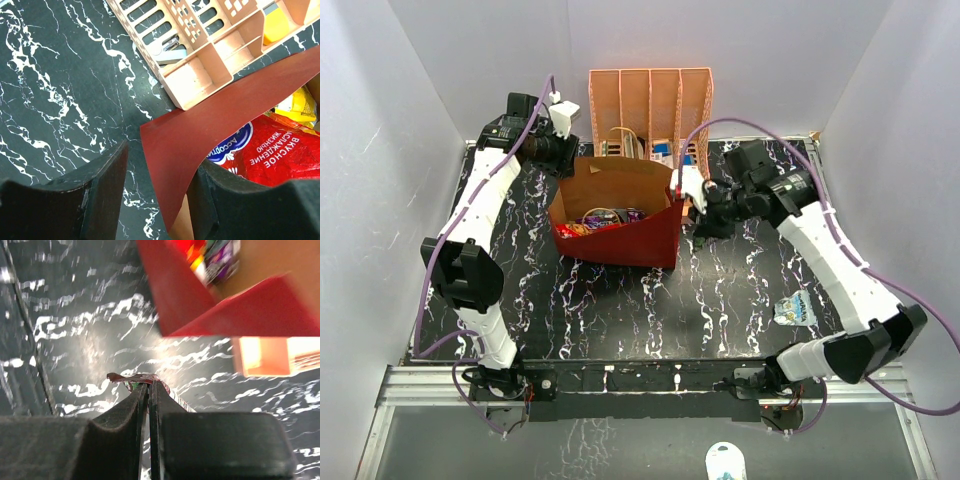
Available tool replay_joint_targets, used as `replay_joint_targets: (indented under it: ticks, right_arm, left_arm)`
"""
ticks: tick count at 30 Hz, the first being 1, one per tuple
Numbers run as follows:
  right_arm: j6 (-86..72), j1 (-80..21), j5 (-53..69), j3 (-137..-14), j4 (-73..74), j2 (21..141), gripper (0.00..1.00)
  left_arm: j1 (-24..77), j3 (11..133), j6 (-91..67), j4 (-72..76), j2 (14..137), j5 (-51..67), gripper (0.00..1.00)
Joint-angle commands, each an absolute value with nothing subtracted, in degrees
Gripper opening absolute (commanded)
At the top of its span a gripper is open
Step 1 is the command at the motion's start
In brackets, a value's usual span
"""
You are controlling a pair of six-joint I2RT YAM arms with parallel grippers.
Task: Place the snacks into the paper bag
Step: Pick up the snack from the center of the board, then place the snack in the paper bag.
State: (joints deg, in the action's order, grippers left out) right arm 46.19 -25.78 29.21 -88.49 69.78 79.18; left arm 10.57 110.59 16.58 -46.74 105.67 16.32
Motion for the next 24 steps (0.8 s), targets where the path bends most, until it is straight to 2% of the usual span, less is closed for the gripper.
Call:
replay_joint_targets:
  ticks: [1, 7, 15, 24]
  right_arm:
    - [39.9, -25.9, 33.4, -97.1, 60.2, 77.2, 0.08]
    - [29.3, -25.9, 38.0, -103.5, 45.0, 78.9, 0.08]
    - [15.7, -26.7, 44.2, -111.6, 33.9, 86.4, 0.08]
    - [9.0, -29.9, 43.9, -113.6, 27.8, 93.8, 0.08]
  left_arm:
    - [10.4, 109.9, 16.0, -45.9, 102.5, 17.1, 0.45]
    - [10.4, 109.1, 16.1, -45.1, 102.0, 17.6, 0.45]
    - [10.4, 109.7, 15.8, -45.2, 102.2, 18.1, 0.45]
    - [10.3, 110.4, 15.7, -45.5, 101.3, 17.8, 0.45]
